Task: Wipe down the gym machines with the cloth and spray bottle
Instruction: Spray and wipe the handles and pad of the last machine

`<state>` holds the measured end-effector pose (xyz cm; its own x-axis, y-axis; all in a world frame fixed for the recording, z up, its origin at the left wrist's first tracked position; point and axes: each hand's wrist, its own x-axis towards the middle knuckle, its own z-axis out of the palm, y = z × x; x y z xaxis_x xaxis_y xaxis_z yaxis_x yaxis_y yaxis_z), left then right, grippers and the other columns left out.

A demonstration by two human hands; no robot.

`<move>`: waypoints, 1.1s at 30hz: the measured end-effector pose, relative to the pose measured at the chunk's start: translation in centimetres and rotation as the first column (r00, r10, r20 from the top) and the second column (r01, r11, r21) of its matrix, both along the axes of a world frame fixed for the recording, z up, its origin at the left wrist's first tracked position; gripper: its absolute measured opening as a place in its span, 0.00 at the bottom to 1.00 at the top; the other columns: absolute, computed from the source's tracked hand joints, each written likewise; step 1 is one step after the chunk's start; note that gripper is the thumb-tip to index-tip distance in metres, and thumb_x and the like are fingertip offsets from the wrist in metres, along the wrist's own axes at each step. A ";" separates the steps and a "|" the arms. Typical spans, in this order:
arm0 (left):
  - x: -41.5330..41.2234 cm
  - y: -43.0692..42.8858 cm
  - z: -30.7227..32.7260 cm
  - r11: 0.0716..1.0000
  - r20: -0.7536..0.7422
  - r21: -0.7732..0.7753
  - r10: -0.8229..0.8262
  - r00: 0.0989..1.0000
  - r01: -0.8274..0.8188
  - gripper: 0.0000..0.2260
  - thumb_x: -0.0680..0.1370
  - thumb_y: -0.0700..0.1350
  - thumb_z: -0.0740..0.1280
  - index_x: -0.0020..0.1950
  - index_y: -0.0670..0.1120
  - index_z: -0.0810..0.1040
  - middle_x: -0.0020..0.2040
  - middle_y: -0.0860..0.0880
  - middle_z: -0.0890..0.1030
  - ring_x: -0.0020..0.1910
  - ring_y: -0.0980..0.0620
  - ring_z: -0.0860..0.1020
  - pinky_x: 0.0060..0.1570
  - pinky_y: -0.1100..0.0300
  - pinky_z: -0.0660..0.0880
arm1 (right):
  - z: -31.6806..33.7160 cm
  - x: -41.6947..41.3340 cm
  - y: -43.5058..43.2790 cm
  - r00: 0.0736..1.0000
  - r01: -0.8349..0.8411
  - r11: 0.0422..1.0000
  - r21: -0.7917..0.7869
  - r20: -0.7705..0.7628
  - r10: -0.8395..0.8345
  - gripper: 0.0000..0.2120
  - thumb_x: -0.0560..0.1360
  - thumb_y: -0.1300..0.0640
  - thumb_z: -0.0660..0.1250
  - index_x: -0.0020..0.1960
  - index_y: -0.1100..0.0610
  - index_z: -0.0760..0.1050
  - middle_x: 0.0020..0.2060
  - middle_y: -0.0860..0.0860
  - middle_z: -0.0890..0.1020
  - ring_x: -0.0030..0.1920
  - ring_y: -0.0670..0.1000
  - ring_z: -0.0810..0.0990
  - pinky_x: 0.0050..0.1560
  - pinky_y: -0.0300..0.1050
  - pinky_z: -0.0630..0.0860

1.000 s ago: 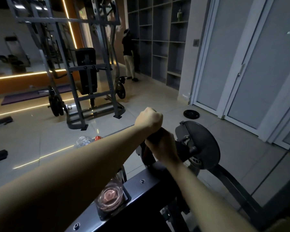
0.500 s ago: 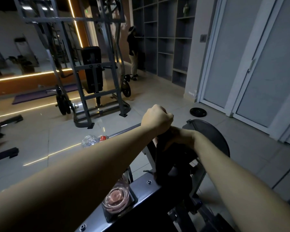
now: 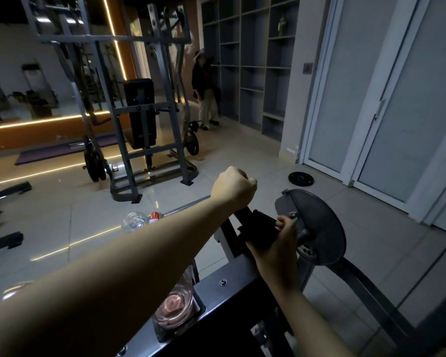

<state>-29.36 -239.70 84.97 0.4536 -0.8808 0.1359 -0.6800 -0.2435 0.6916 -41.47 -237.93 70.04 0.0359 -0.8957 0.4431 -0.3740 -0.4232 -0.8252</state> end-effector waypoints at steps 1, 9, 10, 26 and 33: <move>0.1 0.0 0.1 1.000 0.002 0.002 0.005 1.000 -0.005 0.14 0.77 0.47 0.64 0.32 0.45 0.72 0.30 0.47 0.74 0.31 0.45 0.72 0.31 0.59 0.66 | 0.3 0.0 0.2 0.998 0.061 0.998 -0.007 -0.032 -0.061 0.39 0.62 0.42 0.80 0.64 0.56 0.66 0.57 0.51 0.73 0.54 0.51 0.75 0.49 0.47 0.79; 0.1 0.2 0.2 1.000 -0.017 0.015 -0.002 1.000 0.002 0.14 0.77 0.46 0.64 0.32 0.45 0.69 0.30 0.48 0.72 0.30 0.46 0.70 0.29 0.59 0.64 | 3.6 -2.8 -1.0 0.967 -0.200 0.967 0.160 0.191 0.168 0.05 0.71 0.62 0.75 0.40 0.55 0.80 0.35 0.51 0.84 0.39 0.54 0.83 0.39 0.44 0.77; 0.1 0.2 0.2 1.000 -0.020 0.016 -0.006 1.000 0.006 0.14 0.77 0.46 0.64 0.32 0.45 0.69 0.29 0.48 0.72 0.29 0.46 0.70 0.29 0.60 0.64 | 4.0 -3.2 -1.3 0.943 -0.207 0.954 0.217 0.305 0.135 0.05 0.71 0.64 0.72 0.41 0.55 0.81 0.36 0.53 0.85 0.40 0.57 0.84 0.41 0.49 0.79; 0.4 -0.6 -0.5 1.000 0.006 -0.001 0.007 1.000 -0.007 0.15 0.78 0.48 0.64 0.33 0.45 0.73 0.32 0.48 0.76 0.32 0.47 0.74 0.30 0.60 0.66 | 6.6 1.6 -6.2 0.663 -0.551 0.794 0.257 -0.443 0.604 0.05 0.70 0.61 0.71 0.43 0.59 0.76 0.36 0.51 0.81 0.38 0.50 0.80 0.41 0.49 0.76; 0.0 -0.2 -0.3 0.998 0.003 -0.043 0.041 0.999 -0.041 0.14 0.77 0.47 0.65 0.32 0.45 0.72 0.31 0.48 0.76 0.32 0.46 0.74 0.32 0.59 0.68 | 1.7 4.9 -1.3 0.996 0.088 0.993 -0.079 -0.006 -0.089 0.11 0.69 0.53 0.76 0.46 0.55 0.76 0.38 0.50 0.82 0.38 0.52 0.79 0.37 0.42 0.70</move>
<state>-29.39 -239.89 84.68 0.4884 -0.8550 0.1748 -0.6726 -0.2412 0.6996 -36.54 -239.19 71.77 -0.0374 -0.8583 0.5118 -0.4208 -0.4510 -0.7871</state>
